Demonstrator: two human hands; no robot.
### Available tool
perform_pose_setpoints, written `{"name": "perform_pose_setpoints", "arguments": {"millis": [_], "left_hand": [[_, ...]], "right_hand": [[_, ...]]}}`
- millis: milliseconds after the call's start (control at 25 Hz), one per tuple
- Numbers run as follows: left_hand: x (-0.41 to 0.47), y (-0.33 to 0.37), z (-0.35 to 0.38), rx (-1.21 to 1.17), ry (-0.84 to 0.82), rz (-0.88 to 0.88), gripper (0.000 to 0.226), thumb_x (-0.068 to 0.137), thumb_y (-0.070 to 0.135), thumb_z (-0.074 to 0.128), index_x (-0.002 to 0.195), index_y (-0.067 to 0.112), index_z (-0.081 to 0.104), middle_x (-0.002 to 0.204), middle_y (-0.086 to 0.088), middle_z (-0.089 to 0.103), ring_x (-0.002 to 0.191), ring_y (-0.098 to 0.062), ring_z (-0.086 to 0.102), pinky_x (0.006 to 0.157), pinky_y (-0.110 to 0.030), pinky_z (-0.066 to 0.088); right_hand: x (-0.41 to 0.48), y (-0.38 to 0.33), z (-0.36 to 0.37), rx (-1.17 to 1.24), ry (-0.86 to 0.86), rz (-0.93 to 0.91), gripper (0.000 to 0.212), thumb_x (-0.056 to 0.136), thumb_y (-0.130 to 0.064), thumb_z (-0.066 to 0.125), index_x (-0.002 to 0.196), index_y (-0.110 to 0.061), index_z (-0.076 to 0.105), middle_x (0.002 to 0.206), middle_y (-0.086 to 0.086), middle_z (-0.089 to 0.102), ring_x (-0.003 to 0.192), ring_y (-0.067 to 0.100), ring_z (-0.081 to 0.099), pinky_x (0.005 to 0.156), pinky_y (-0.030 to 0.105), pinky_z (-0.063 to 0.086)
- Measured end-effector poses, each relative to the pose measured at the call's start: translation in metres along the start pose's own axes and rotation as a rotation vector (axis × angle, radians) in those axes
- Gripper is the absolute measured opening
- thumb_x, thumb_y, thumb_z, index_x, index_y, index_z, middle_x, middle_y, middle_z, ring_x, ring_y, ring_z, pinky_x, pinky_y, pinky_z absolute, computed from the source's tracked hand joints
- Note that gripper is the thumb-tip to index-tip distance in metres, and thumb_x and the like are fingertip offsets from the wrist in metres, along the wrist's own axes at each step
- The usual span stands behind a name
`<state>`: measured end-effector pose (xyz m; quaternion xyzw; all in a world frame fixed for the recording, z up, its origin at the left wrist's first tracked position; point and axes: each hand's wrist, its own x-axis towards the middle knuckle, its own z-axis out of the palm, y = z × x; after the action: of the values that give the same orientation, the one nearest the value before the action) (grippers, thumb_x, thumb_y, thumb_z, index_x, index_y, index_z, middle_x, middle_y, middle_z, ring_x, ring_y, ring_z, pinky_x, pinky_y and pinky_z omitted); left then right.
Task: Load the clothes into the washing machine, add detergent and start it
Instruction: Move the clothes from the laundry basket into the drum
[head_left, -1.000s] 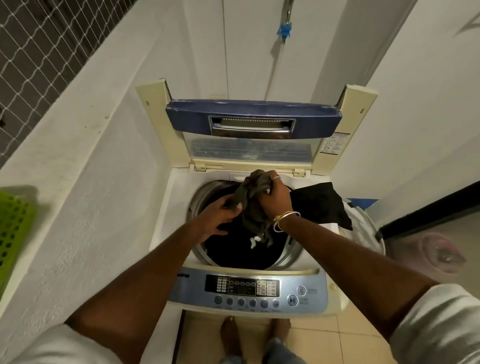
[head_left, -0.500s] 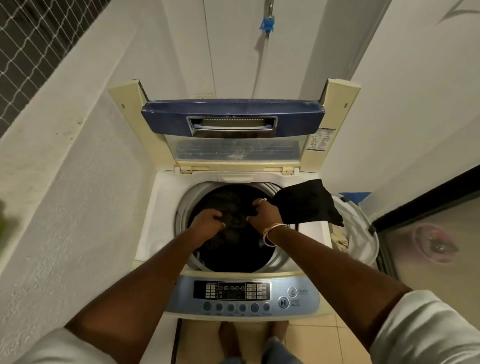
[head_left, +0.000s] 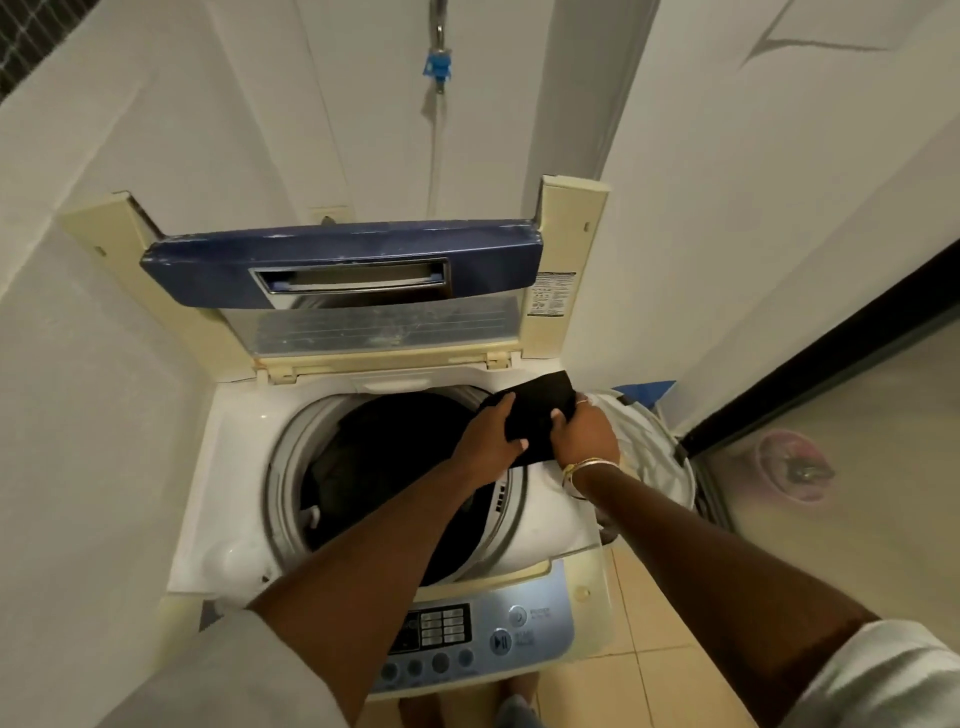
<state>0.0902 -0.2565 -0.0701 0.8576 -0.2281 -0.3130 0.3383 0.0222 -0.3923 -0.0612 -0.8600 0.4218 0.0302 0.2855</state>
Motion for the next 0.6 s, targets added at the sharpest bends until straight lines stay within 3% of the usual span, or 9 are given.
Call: {"name": "perform_pose_setpoints", "arguments": {"millis": [80,160,240,440,520,600], "left_hand": [[0.011,0.004,0.019,0.051,0.049,-0.017,0.059,0.090,0.025,0.069,0.144,0.017,0.046,0.143,-0.010,0.050,0.128,-0.027,0.052,0.104,-0.034,0.045],[0.016,0.006,0.031,0.015,0.156,-0.026,0.027,0.090,0.025,0.068,0.116,0.020,0.065,0.120,-0.007,0.060,0.106,-0.023,0.062,0.086,-0.030,0.050],[0.014,0.005,0.033,-0.025,0.243,-0.041,0.006,0.090,0.019,0.062,0.096,0.020,0.064,0.102,-0.001,0.062,0.093,-0.020,0.063,0.075,-0.027,0.047],[-0.027,-0.024,-0.002,-0.155,0.641,-0.060,0.005,0.093,0.013,0.054,0.093,0.018,0.056,0.089,0.003,0.060,0.081,-0.014,0.056,0.072,-0.027,0.041],[-0.045,-0.051,-0.023,-0.138,0.739,-0.060,0.006,0.093,0.012,0.055,0.095,0.017,0.057,0.088,0.003,0.060,0.080,-0.014,0.056,0.070,-0.026,0.040],[-0.057,-0.082,-0.042,-0.106,0.761,-0.100,0.009,0.091,0.010,0.057,0.095,0.018,0.058,0.086,0.005,0.061,0.080,-0.016,0.058,0.068,-0.028,0.041]], "right_hand": [[0.003,0.011,-0.003,-0.024,0.043,-0.047,0.034,0.093,-0.043,0.053,0.114,-0.019,0.062,0.105,0.008,0.069,0.094,0.028,0.066,0.085,0.041,0.054],[0.001,0.012,-0.004,0.020,0.132,-0.104,0.021,0.092,-0.036,0.057,0.101,-0.018,0.063,0.098,0.005,0.066,0.086,0.025,0.064,0.080,0.037,0.054],[-0.008,0.003,-0.005,0.114,0.197,-0.199,0.010,0.093,-0.026,0.058,0.096,-0.017,0.061,0.096,0.002,0.061,0.083,0.019,0.058,0.076,0.029,0.048],[-0.035,-0.042,0.018,0.394,0.098,-0.454,0.005,0.092,-0.013,0.063,0.093,-0.014,0.058,0.094,-0.002,0.056,0.079,0.005,0.052,0.072,0.008,0.040],[-0.045,-0.067,0.038,0.412,0.018,-0.480,0.006,0.092,-0.012,0.062,0.093,-0.015,0.056,0.093,-0.002,0.057,0.078,0.006,0.052,0.071,0.008,0.038],[-0.059,-0.089,0.064,0.407,-0.056,-0.487,0.006,0.091,-0.010,0.060,0.093,-0.014,0.056,0.094,0.002,0.058,0.080,0.012,0.055,0.071,0.017,0.040]]}}
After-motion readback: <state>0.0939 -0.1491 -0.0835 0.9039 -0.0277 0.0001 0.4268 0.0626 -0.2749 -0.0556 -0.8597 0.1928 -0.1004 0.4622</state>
